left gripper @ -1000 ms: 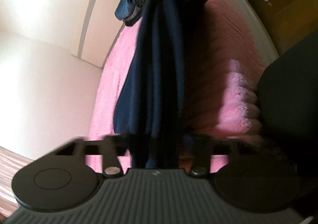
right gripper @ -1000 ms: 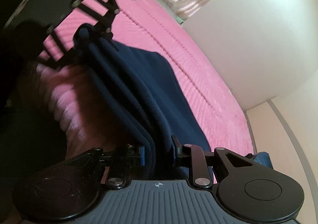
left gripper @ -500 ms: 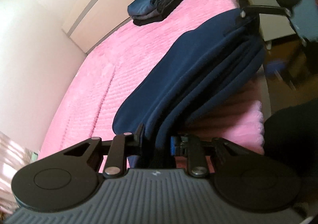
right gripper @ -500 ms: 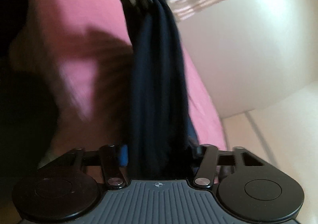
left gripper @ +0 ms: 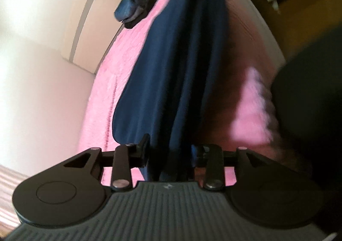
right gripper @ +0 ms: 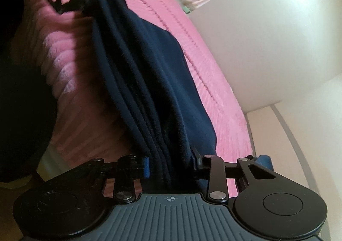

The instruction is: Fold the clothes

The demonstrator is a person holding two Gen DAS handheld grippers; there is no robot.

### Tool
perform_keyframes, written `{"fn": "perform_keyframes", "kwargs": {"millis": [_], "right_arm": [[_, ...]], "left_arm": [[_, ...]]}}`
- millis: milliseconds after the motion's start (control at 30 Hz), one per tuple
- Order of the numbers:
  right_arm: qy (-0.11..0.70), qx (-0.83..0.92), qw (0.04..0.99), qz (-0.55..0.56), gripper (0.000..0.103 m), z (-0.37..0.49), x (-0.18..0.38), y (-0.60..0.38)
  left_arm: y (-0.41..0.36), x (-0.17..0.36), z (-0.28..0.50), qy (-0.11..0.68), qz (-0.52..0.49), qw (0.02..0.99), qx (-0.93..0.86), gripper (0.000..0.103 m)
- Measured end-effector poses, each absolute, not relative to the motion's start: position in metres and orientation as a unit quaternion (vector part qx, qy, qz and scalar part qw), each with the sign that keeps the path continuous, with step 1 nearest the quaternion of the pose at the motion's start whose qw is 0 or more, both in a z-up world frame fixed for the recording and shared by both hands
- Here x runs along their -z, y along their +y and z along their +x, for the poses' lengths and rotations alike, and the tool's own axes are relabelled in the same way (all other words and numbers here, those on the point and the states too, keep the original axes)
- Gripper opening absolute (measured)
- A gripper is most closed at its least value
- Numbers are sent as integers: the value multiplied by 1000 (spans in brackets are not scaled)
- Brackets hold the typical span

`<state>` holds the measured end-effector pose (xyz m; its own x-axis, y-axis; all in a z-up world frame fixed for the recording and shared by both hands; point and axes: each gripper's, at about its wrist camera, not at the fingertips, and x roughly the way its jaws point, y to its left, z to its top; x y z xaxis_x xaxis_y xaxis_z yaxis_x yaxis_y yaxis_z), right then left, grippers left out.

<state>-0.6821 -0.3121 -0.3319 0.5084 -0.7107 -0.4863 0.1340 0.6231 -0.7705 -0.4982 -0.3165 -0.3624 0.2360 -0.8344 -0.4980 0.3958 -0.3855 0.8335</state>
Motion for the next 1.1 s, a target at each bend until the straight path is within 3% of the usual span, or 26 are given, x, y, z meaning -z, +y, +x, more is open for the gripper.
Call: {"fn": "perform_keyframes", "kwargs": {"millis": [33, 167, 333, 833, 1100], "right_arm": [[420, 265, 798, -341, 33, -682, 331, -312], [426, 262, 798, -337, 33, -681, 326, -312], [429, 262, 800, -327, 33, -682, 314, -302], [449, 247, 788, -340, 32, -682, 306, -275], [420, 239, 819, -310, 32, -697, 303, -294]], "left_arm": [[-316, 370, -499, -199, 597, 519, 579, 42], [-324, 388, -500, -226, 624, 510, 548, 42], [-325, 384, -497, -221, 626, 515, 542, 28], [-305, 365, -485, -209, 600, 524, 567, 26], [-316, 334, -475, -139, 572, 528, 612, 26]]}}
